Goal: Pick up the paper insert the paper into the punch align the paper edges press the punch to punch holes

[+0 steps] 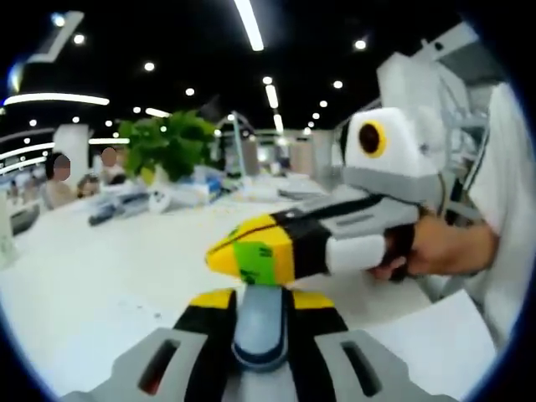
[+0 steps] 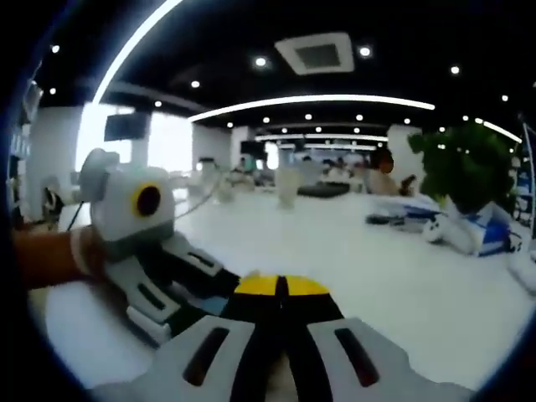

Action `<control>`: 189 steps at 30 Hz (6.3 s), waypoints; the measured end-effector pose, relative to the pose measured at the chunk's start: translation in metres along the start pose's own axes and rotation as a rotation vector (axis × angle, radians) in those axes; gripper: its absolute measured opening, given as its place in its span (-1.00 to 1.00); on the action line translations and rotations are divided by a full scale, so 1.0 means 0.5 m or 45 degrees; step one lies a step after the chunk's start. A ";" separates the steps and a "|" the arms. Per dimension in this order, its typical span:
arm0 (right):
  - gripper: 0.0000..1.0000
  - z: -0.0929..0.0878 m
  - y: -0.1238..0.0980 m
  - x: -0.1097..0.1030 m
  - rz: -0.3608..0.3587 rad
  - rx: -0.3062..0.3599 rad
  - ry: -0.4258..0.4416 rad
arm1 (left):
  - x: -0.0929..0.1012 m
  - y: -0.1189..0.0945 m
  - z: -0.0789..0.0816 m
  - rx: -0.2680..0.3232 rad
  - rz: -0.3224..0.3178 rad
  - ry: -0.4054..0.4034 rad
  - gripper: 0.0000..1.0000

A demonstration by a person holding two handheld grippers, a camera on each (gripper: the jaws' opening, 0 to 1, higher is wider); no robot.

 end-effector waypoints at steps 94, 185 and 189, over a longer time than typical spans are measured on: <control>-0.76 -0.010 -0.024 0.146 0.148 0.102 0.191 | -0.020 -0.025 0.065 0.254 0.049 -0.052 0.15; -0.45 -0.055 0.039 0.116 1.242 -0.208 -0.020 | 0.024 -0.289 -0.036 -0.047 0.353 -0.055 0.17; -0.52 -0.058 0.038 0.114 1.263 -0.210 -0.038 | 0.025 -0.288 -0.037 -0.049 0.354 -0.055 0.17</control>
Point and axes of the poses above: the point that each gripper's makers call its tool centre point, and the gripper's own axes: y roughly forward along the fingers, x roughly to its right, z roughly out of its top, the point moved 10 cm from there along -y, roughly backward along the fingers, and after that the axes turned 9 degrees about x, right-handed, at the moved point
